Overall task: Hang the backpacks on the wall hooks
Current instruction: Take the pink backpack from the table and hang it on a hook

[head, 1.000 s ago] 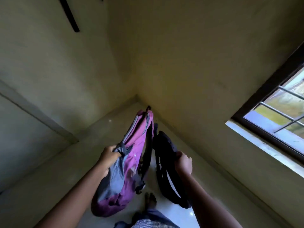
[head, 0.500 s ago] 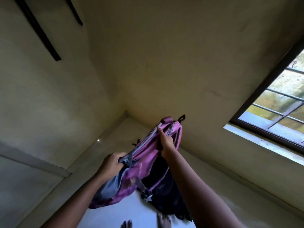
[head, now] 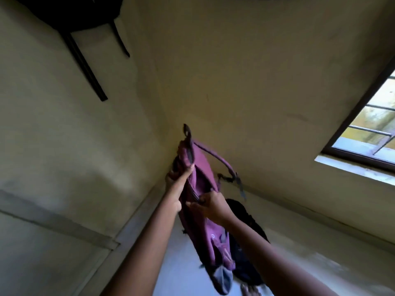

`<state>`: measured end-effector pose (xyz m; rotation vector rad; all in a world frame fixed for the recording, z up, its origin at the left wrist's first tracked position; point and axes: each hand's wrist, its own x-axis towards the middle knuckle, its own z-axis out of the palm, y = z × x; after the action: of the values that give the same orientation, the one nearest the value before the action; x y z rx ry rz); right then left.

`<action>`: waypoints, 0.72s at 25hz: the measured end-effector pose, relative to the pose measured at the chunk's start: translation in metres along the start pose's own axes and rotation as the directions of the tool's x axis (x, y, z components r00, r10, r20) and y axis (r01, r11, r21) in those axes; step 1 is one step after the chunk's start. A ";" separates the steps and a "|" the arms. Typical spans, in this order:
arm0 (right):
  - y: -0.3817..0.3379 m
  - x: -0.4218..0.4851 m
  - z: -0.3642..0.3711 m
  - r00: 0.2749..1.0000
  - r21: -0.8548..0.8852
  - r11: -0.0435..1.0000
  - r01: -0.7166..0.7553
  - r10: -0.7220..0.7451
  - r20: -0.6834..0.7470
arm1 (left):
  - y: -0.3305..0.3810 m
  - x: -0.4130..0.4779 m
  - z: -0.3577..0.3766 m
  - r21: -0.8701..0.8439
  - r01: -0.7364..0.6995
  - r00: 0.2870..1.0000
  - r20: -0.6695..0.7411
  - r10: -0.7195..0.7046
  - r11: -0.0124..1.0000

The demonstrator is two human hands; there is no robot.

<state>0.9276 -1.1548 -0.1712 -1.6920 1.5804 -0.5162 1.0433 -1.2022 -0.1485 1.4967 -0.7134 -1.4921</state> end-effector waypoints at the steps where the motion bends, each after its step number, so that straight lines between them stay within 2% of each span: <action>1: -0.008 -0.003 -0.002 0.999 -0.015 0.999 0.039 -0.039 -0.013 | 0.000 0.005 -0.005 -0.034 -0.025 0.997 -0.080 0.022 0.999; 3: -0.018 -0.005 -0.009 0.998 -0.040 0.997 0.059 -0.059 -0.007 | 0.002 0.005 -0.016 -0.112 0.015 0.980 -0.193 -0.037 0.994; 5: -0.023 -0.010 -0.018 0.998 -0.050 0.997 0.053 -0.051 0.044 | -0.006 0.000 -0.026 -0.138 0.044 0.975 -0.209 -0.072 0.990; 6: -0.024 -0.012 -0.023 0.998 0.019 0.999 0.037 -0.038 0.057 | -0.009 -0.007 -0.032 -0.110 0.038 0.980 -0.188 -0.058 0.993; 8: -0.022 -0.020 -0.032 0.999 0.297 0.954 -0.034 0.037 -0.002 | -0.020 -0.024 -0.044 0.002 -0.038 0.995 -0.088 0.038 0.999; 10: -0.020 -0.024 -0.041 0.986 0.572 0.820 -0.034 0.122 -0.116 | -0.027 -0.038 -0.058 0.223 -0.154 0.988 0.005 0.157 0.963; 11: -0.021 -0.026 -0.042 0.980 0.693 0.721 -0.035 0.161 -0.118 | -0.028 -0.042 -0.066 0.345 -0.227 0.973 0.041 0.227 0.911; 13: -0.025 -0.030 -0.037 0.979 0.821 0.567 -0.071 0.199 -0.052 | -0.025 -0.049 -0.079 0.536 -0.340 0.933 0.090 0.348 0.773; 15: -0.029 -0.034 -0.026 0.976 0.866 0.490 -0.100 0.216 -0.010 | -0.020 -0.057 -0.088 0.639 -0.384 0.904 0.113 0.413 0.666; 18: -0.030 -0.032 -0.008 0.945 0.893 0.444 -0.079 0.317 -0.074 | -0.017 -0.074 -0.095 0.794 -0.369 0.860 0.094 0.501 0.484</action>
<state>0.9370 -1.1273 -0.1375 -0.6180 1.2416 -1.2011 1.1247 -1.1125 -0.1384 1.8262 -1.6859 -0.6212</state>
